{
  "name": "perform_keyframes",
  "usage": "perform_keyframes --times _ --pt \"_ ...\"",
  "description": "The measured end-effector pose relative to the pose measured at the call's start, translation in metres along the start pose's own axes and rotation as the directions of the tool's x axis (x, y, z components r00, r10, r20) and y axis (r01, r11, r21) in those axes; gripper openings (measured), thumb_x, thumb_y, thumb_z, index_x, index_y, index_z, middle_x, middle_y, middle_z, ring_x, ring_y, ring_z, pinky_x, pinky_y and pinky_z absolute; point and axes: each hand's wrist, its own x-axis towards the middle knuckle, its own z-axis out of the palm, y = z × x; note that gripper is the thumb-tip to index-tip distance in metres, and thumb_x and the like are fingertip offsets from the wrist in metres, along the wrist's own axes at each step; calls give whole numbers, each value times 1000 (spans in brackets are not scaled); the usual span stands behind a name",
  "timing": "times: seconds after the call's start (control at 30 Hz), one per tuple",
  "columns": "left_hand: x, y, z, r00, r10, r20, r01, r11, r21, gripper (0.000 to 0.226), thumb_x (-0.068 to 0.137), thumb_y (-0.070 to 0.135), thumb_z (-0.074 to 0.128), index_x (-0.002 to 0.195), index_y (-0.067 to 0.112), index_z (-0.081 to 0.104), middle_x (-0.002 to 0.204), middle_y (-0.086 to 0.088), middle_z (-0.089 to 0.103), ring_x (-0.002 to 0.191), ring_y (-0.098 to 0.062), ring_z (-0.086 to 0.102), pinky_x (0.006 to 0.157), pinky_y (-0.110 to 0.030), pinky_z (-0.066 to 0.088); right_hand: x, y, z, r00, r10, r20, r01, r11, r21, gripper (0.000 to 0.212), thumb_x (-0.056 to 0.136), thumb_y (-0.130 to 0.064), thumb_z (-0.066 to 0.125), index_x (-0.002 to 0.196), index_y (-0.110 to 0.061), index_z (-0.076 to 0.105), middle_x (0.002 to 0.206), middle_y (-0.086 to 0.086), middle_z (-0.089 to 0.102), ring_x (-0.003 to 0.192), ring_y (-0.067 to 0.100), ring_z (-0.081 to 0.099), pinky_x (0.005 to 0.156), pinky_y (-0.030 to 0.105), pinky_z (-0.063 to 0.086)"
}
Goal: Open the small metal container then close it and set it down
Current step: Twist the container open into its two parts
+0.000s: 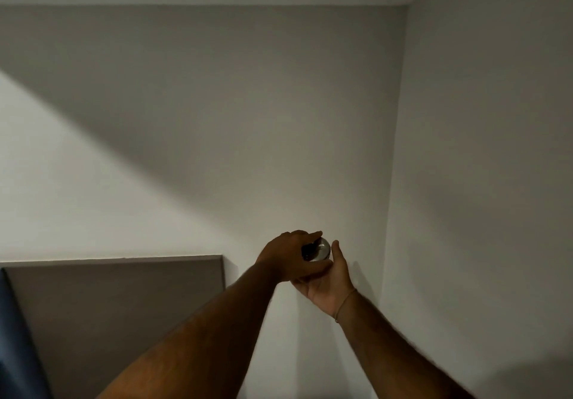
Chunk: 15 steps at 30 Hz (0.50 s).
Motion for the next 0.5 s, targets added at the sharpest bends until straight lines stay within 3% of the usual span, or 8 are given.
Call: perform_keyframes --times 0.1,0.3,0.5 --pt "-2 -3 2 999 1 32 -1 1000 22 91 86 84 53 162 35 41 142 9 65 126 -16 61 105 -37 51 4 9 0 999 -2 40 -1 997 74 69 99 -67 46 140 -13 61 128 25 76 113 41 76 89 52 64" --pt "-10 -5 8 999 -21 32 20 999 31 88 87 85 49 162 39 41 143 12 64 128 -16 60 105 -39 52 7 23 -2 998 -58 -22 59 995 86 58 103 -56 45 137 -12 60 116 21 79 104 35 80 87 47 65" --pt "-6 9 12 990 -101 -101 100 995 -9 92 84 88 42 161 39 41 150 8 62 135 -19 59 99 -34 45 6 24 5 974 -171 -148 186 978 98 51 101 -48 47 132 -13 67 113 18 79 104 34 76 80 43 66"
